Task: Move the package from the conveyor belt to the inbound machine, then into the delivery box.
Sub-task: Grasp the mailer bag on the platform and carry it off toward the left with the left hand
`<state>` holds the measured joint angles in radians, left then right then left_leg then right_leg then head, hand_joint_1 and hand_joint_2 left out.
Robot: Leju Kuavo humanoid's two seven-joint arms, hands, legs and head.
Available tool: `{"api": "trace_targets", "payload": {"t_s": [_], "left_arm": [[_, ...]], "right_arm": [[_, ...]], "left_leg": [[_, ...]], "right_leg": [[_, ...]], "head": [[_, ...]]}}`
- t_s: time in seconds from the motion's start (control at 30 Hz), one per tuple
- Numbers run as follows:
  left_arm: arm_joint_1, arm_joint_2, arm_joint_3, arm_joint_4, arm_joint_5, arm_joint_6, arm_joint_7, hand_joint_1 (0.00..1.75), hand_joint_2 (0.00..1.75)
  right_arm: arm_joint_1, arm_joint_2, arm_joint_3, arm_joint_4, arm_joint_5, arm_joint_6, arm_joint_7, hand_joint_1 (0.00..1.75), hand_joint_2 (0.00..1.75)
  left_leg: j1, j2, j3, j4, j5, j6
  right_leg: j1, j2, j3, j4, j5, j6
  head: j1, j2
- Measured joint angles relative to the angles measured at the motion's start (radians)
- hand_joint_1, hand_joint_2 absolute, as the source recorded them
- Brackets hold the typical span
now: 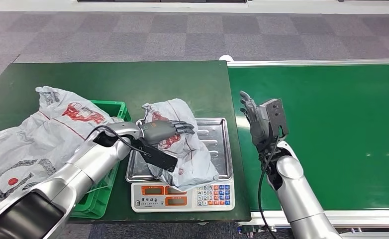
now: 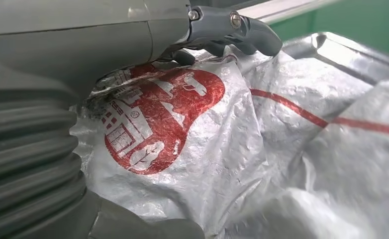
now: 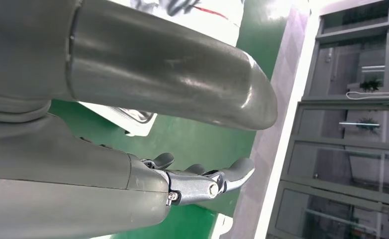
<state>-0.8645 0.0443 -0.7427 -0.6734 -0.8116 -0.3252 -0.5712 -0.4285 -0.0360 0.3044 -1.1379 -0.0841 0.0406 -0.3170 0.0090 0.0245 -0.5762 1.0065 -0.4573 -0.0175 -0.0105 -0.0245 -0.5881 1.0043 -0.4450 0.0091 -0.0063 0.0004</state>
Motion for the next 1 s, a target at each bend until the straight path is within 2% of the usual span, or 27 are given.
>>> {"api": "trace_targets", "payload": {"t_s": [0.43,0.57,0.73,1.0], "left_arm": [[-0.024,0.021,-0.073,0.001,0.012,-0.021,-0.024,0.03,1.75],[-0.027,0.021,-0.097,0.010,0.048,-0.045,-0.039,1.75,1.75],[-0.023,0.020,-0.131,0.039,0.074,-0.030,-0.053,1.75,1.75],[0.005,0.008,-0.194,0.070,0.029,0.166,-0.021,1.75,1.75]], "right_arm": [[-0.017,-0.002,0.000,0.000,-0.011,0.009,0.000,0.00,0.00],[-0.030,-0.002,0.000,0.000,-0.024,0.012,0.001,0.00,0.00],[-0.055,-0.002,0.002,0.000,-0.041,0.014,0.002,0.00,0.00],[-0.074,-0.001,0.006,0.000,-0.066,0.012,-0.012,0.00,0.00]], "left_leg": [[0.000,0.000,0.000,0.000,0.000,0.000],[0.000,0.000,0.000,0.000,0.000,0.000],[0.000,-0.003,0.000,0.000,0.001,0.001],[0.000,-0.004,0.002,0.000,0.001,0.001]], "right_leg": [[0.000,0.000,0.001,0.000,0.000,0.000],[0.000,0.000,0.001,0.000,0.000,0.000],[0.000,-0.003,0.002,0.000,0.000,0.000],[-0.001,-0.004,0.005,0.000,0.000,0.000]], "head": [[0.000,0.000],[0.000,0.000],[0.000,0.000],[0.000,0.000]]}}
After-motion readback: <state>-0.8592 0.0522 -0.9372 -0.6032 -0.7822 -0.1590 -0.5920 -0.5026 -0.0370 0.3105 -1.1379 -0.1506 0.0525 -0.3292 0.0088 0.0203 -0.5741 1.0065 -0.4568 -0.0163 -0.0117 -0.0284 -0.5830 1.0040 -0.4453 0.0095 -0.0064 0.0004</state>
